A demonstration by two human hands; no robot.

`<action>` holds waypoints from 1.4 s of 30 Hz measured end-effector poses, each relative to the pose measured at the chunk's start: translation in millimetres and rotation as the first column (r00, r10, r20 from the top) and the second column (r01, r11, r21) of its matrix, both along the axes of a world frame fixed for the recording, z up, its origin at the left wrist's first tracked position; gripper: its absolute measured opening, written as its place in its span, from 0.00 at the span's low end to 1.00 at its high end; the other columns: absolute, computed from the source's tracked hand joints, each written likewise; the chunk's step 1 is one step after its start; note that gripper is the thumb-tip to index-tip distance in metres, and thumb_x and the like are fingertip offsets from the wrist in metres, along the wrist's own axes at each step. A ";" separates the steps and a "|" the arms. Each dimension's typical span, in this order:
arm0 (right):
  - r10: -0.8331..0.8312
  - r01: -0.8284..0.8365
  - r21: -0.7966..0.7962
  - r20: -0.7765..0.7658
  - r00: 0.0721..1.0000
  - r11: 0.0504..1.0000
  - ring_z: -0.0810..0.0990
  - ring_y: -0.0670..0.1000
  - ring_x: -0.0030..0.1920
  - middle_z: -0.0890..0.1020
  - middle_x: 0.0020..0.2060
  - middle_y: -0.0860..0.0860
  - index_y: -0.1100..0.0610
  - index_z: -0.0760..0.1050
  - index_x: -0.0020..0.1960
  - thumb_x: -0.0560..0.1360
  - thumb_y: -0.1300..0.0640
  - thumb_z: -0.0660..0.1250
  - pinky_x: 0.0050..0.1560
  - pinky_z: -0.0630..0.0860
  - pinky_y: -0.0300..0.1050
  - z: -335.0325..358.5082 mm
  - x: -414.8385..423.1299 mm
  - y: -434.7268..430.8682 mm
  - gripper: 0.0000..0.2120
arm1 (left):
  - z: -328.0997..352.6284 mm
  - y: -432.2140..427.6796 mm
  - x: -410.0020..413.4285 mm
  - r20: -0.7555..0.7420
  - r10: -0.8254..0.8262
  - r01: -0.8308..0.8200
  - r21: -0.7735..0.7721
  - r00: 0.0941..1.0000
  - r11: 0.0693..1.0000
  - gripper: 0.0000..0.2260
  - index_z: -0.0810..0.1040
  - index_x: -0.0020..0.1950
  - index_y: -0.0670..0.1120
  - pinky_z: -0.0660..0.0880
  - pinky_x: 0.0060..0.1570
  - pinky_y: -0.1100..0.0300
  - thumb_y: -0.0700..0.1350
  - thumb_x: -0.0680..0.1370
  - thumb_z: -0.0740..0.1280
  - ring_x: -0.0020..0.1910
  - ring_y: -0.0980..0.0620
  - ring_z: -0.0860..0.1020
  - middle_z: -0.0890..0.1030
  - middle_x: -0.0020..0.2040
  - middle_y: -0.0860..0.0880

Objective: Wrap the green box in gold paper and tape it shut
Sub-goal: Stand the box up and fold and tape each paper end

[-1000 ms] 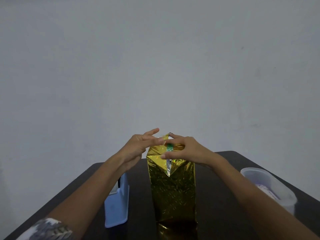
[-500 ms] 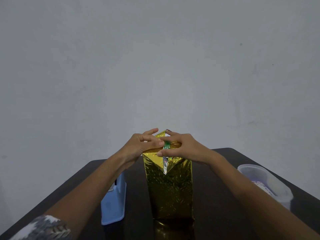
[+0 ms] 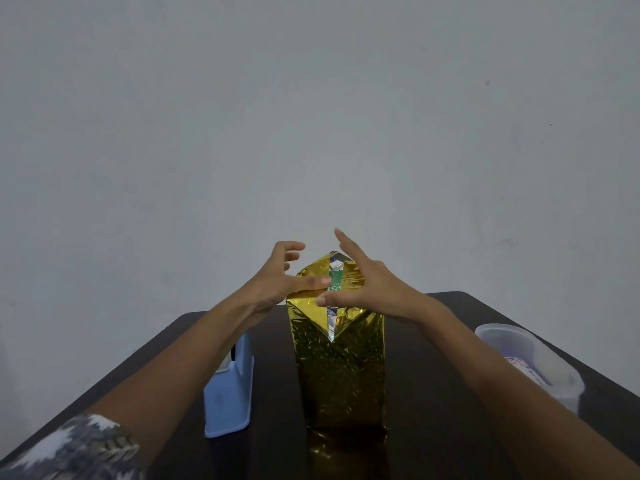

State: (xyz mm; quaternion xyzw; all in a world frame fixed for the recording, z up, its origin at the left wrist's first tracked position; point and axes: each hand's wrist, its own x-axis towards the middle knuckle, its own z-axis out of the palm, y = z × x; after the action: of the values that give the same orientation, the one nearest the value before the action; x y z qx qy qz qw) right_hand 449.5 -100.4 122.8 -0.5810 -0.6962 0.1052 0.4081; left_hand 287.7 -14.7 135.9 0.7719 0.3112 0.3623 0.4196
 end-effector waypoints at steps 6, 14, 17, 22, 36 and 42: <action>0.024 -0.025 0.022 0.036 0.999 0.999 0.57 0.56 0.74 0.57 0.75 0.47 0.36 0.39 0.74 0.66 0.42 0.74 0.71 0.60 0.58 2.0 3.7 0.0 0.52 | 11.4 -6.4 14.8 -0.125 -0.075 0.017 -0.410 0.989 0.912 0.16 0.80 0.51 0.41 0.79 0.36 0.57 0.47 0.67 0.76 0.32 0.48 0.82 0.84 0.39 0.44; 0.037 -0.031 0.061 -0.098 0.994 0.998 0.55 0.55 0.75 0.54 0.76 0.48 0.38 0.39 0.75 0.60 0.33 0.72 0.71 0.60 0.60 0.1 -1.1 2.6 0.55 | 13.1 -1.8 20.6 -0.115 -0.049 0.013 -0.294 0.992 0.956 0.42 0.76 0.61 0.40 0.80 0.43 0.55 0.73 0.62 0.66 0.44 0.45 0.83 0.83 0.51 0.41; 0.139 -0.090 0.125 -0.477 0.868 0.988 0.49 0.50 0.75 0.46 0.76 0.42 0.36 0.39 0.74 0.49 0.20 0.62 0.72 0.54 0.62 -8.2 6.2 -7.3 0.60 | -3.1 7.8 -0.8 0.148 -0.058 0.108 -0.353 0.987 0.929 0.48 0.69 0.69 0.50 0.76 0.55 0.45 0.79 0.58 0.54 0.62 0.45 0.75 0.76 0.63 0.48; 0.147 -0.143 0.050 -0.538 0.830 0.988 0.54 0.53 0.75 0.50 0.76 0.48 0.33 0.39 0.72 0.44 0.24 0.71 0.71 0.59 0.57 -64.6 22.2 -12.6 0.65 | -37.5 -4.0 -37.0 0.093 -0.219 0.214 0.067 0.971 0.975 0.48 0.62 0.68 0.62 0.70 0.61 0.54 0.76 0.52 0.70 0.70 0.56 0.65 0.66 0.70 0.56; 0.053 0.019 0.128 -0.536 0.842 0.992 0.62 0.55 0.72 0.61 0.73 0.56 0.41 0.42 0.75 0.56 0.53 0.77 0.66 0.64 0.49 -81.7 18.3 -13.7 0.59 | 35.6 -13.9 8.6 0.297 0.070 -0.163 0.301 0.952 0.940 0.06 0.84 0.42 0.47 0.75 0.49 0.61 0.49 0.74 0.71 0.45 0.57 0.82 0.84 0.42 0.52; 0.209 -0.263 0.002 -0.610 0.764 0.965 0.76 0.49 0.63 0.72 0.68 0.49 0.43 0.59 0.72 0.52 0.40 0.81 0.63 0.73 0.49 -86.3 32.4 -11.0 0.53 | -20.5 23.3 -20.4 0.113 0.061 -0.045 -0.141 0.992 0.989 0.10 0.79 0.58 0.49 0.75 0.57 0.46 0.41 0.77 0.67 0.55 0.49 0.80 0.83 0.53 0.48</action>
State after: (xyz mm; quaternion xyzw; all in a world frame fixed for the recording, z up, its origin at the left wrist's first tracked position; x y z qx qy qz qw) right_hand 481.9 -111.4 36.5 -0.4409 -0.5915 0.3647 0.5681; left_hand 267.3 8.6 115.4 0.7098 0.3309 0.3956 0.4798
